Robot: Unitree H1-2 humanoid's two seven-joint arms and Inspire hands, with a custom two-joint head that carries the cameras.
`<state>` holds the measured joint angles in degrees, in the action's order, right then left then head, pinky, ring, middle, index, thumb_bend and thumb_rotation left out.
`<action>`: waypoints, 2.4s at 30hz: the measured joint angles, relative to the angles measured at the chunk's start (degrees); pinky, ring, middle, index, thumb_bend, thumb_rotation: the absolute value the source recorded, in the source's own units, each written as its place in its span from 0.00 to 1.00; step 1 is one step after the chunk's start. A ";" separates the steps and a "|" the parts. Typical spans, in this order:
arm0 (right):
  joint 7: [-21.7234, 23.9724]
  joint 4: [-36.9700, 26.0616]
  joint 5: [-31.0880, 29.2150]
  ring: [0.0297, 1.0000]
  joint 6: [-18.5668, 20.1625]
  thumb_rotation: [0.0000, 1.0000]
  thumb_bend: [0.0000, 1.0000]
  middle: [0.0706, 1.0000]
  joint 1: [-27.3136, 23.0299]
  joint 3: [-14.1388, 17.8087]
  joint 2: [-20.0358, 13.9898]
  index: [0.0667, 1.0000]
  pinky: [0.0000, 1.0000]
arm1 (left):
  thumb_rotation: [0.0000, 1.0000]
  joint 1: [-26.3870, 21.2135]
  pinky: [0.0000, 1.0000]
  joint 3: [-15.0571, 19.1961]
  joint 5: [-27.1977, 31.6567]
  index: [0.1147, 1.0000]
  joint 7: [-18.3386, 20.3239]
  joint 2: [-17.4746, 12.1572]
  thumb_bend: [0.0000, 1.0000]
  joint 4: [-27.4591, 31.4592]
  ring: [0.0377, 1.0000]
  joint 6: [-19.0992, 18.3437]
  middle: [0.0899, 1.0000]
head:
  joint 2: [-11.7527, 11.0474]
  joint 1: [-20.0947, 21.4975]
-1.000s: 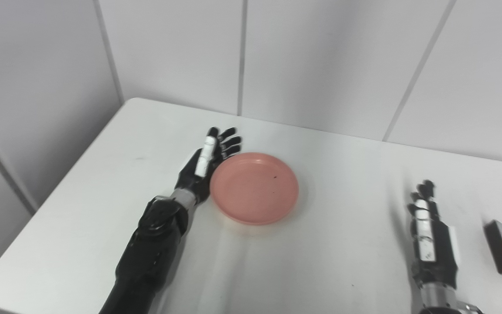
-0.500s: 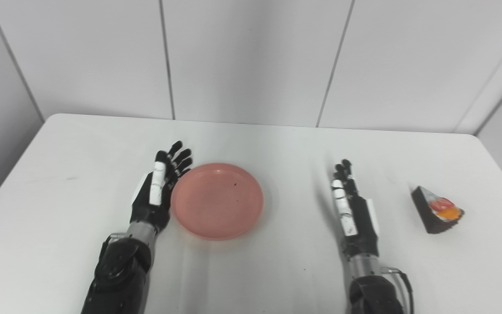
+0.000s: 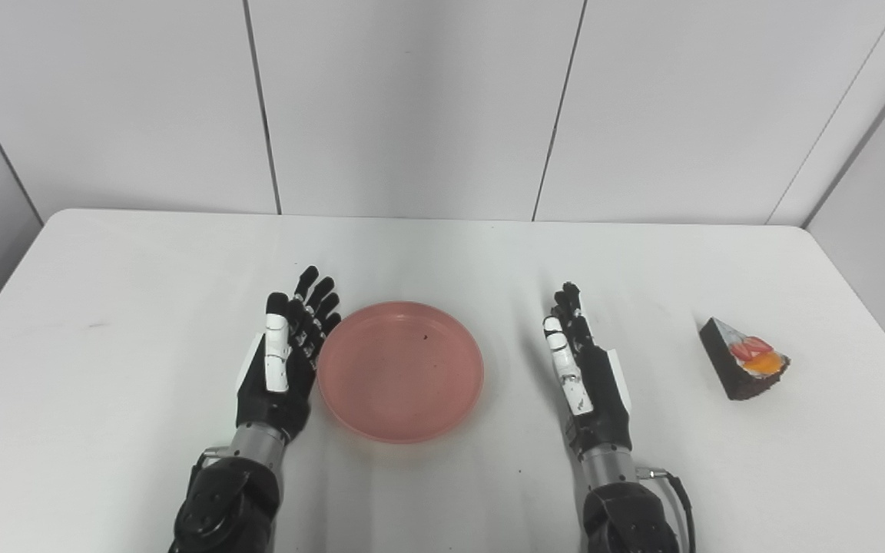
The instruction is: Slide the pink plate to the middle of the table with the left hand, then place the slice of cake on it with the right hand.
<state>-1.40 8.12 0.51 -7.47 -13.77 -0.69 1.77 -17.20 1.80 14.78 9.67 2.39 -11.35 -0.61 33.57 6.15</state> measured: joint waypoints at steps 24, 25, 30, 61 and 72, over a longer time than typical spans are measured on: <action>8.57 -21.05 28.85 0.84 29.52 0.41 0.74 0.86 -7.34 3.53 -26.64 0.86 0.74 | 1.00 -0.84 0.97 -1.93 -2.35 0.98 0.39 -0.25 0.77 -2.12 0.98 2.09 0.98 | 1.50 5.10; 9.03 -21.18 29.90 0.84 30.82 0.40 0.75 0.86 -7.46 3.53 -27.61 0.86 0.73 | 1.00 -0.97 0.97 -1.94 -2.36 0.98 0.42 -0.55 0.76 -2.34 0.98 2.24 0.97 | 1.41 6.23; 11.67 -21.34 34.19 0.84 34.13 0.35 0.80 0.87 -7.87 4.92 -28.57 0.86 0.68 | 1.00 -1.65 0.96 -2.04 -2.34 0.98 0.65 -1.47 0.76 -2.96 0.98 2.35 0.97 | 1.41 9.14; 35.67 -11.89 57.85 0.86 34.60 0.30 0.92 0.89 -10.49 12.02 -24.43 0.84 0.74 | 1.00 -1.91 0.97 -0.79 0.29 0.98 4.37 -3.92 0.77 -3.03 0.98 1.57 0.98 | 1.58 14.77; 31.81 -5.23 56.73 0.72 34.59 0.18 0.88 0.77 -10.50 10.79 -26.15 0.80 0.66 | 1.00 -1.49 0.97 -0.93 0.12 0.98 4.42 -4.00 0.76 -2.26 0.99 1.55 0.98 | 1.76 14.07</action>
<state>30.41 2.89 57.24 27.12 -24.27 10.11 -24.39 -18.69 0.87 14.90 14.10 -1.61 -13.61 0.94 35.33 20.21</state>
